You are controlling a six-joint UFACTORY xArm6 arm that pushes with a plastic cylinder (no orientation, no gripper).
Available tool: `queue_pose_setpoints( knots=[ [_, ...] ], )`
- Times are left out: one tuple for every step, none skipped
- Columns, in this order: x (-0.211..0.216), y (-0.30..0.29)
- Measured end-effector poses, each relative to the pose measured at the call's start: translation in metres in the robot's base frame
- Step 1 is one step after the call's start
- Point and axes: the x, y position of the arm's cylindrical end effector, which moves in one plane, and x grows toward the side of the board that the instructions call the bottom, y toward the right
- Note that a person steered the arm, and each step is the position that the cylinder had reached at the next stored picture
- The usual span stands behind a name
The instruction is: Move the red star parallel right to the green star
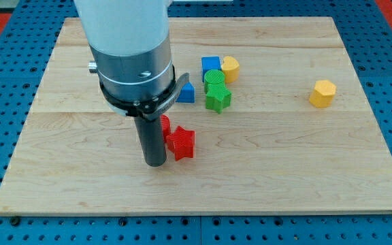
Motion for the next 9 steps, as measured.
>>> queue_pose_setpoints(
  knots=[
    [-0.016, 0.065],
    [-0.021, 0.129],
    [-0.002, 0.126],
    [0.027, 0.07],
    [-0.009, 0.071],
    [-0.02, 0.061],
    [-0.043, 0.113],
    [-0.062, 0.167],
    [-0.025, 0.133]
  ],
)
